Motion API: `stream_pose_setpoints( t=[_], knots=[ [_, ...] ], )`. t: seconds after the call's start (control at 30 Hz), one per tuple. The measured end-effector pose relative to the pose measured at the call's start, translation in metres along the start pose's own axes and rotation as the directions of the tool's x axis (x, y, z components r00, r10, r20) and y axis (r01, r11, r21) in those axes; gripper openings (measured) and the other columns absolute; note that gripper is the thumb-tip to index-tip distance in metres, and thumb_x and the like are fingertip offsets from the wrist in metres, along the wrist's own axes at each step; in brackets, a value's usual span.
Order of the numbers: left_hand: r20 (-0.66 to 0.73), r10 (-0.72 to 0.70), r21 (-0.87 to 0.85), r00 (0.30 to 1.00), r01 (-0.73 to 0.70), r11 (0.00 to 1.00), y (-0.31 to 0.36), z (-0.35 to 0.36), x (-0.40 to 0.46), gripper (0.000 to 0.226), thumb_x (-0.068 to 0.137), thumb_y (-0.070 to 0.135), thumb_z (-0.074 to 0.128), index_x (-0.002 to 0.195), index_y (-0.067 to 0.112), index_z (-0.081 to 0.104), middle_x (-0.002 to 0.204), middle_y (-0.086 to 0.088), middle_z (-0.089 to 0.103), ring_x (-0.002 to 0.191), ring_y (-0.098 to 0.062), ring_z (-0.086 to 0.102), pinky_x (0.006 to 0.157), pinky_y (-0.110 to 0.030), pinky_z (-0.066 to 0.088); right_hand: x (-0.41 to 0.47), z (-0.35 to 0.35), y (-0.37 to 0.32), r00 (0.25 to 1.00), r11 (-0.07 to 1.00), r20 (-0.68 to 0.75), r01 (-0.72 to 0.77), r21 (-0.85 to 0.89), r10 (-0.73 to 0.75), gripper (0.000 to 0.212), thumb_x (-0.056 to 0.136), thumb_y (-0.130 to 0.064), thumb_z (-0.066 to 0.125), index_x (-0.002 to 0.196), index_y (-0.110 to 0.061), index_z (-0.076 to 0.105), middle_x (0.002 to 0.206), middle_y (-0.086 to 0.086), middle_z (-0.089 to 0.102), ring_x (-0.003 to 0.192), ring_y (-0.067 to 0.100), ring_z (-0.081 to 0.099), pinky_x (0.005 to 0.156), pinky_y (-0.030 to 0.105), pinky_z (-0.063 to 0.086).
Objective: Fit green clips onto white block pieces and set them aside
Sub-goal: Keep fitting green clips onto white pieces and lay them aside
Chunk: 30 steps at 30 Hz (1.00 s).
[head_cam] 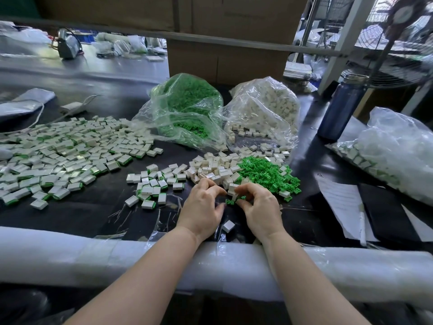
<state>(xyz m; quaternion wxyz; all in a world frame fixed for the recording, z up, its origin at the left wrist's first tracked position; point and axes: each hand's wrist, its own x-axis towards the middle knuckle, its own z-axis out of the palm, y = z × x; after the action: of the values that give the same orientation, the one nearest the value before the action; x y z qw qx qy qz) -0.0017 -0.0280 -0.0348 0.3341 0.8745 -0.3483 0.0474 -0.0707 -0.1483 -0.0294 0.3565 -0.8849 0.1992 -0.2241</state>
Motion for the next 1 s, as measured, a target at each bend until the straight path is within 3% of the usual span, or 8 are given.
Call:
stream_pose_setpoints(
  t=[0.17, 0.33, 0.5, 0.6, 1.0],
  knots=[
    [0.082, 0.0, 0.018, 0.997, -0.001, 1.0, -0.0011, 0.0021, 0.0008, 0.036, 0.088, 0.025, 0.059, 0.124, 0.02, 0.058, 0.119, 0.002, 0.046, 0.117, -0.015, 0.039, 0.103, -0.023, 0.029, 0.0001, 0.0003, 0.001, 1.0, 1.0, 0.004, 0.003, -0.009, -0.003, 0.019, 0.082, -0.005, 0.066, 0.095, -0.019, 0.068, 0.091, -0.008, 0.064, 0.096, 0.019, 0.057, 0.089, 0.036, 0.046],
    [0.061, -0.004, -0.012, 0.998, 0.005, 1.0, -0.0015, 0.0013, 0.0005, 0.033, 0.087, 0.024, 0.062, 0.12, 0.019, 0.061, 0.116, 0.0, 0.047, 0.117, -0.015, 0.04, 0.1, -0.017, 0.026, 0.0011, 0.0007, 0.0018, 1.0, 1.0, 0.017, -0.003, 0.014, 0.003, 0.021, 0.082, -0.001, 0.064, 0.097, -0.016, 0.067, 0.092, -0.005, 0.065, 0.097, 0.021, 0.058, 0.09, 0.039, 0.046],
    [0.107, 0.032, -0.004, 0.994, -0.031, 1.0, 0.001, 0.0005, 0.0004, 0.048, 0.09, 0.023, 0.056, 0.135, 0.033, 0.044, 0.122, 0.002, 0.044, 0.118, -0.016, 0.036, 0.106, -0.03, 0.028, 0.0005, 0.0005, 0.0012, 1.0, 0.999, 0.026, 0.01, 0.037, -0.011, 0.022, 0.081, 0.002, 0.063, 0.095, -0.015, 0.068, 0.092, 0.0, 0.069, 0.097, 0.023, 0.059, 0.089, 0.04, 0.047],
    [0.119, 0.057, 0.018, 0.991, -0.06, 0.998, 0.0015, 0.0013, 0.0001, 0.049, 0.093, 0.024, 0.051, 0.138, 0.037, 0.039, 0.128, 0.007, 0.044, 0.118, -0.016, 0.034, 0.105, -0.029, 0.027, 0.0002, 0.0004, 0.0013, 1.0, 0.999, 0.025, 0.007, 0.036, -0.008, 0.022, 0.081, 0.003, 0.063, 0.095, -0.014, 0.066, 0.092, 0.0, 0.068, 0.095, 0.022, 0.06, 0.088, 0.04, 0.048],
    [0.076, 0.042, -0.012, 0.996, -0.041, 0.999, 0.0004, 0.0028, 0.0017, 0.038, 0.09, 0.025, 0.056, 0.128, 0.027, 0.052, 0.122, 0.009, 0.054, 0.117, -0.015, 0.04, 0.101, -0.027, 0.029, -0.0003, -0.0019, -0.0026, 0.999, 0.994, 0.036, -0.001, 0.111, -0.003, 0.022, 0.079, 0.006, 0.065, 0.089, -0.013, 0.064, 0.081, -0.009, 0.065, 0.082, 0.011, 0.063, 0.085, 0.03, 0.051]
  ],
)
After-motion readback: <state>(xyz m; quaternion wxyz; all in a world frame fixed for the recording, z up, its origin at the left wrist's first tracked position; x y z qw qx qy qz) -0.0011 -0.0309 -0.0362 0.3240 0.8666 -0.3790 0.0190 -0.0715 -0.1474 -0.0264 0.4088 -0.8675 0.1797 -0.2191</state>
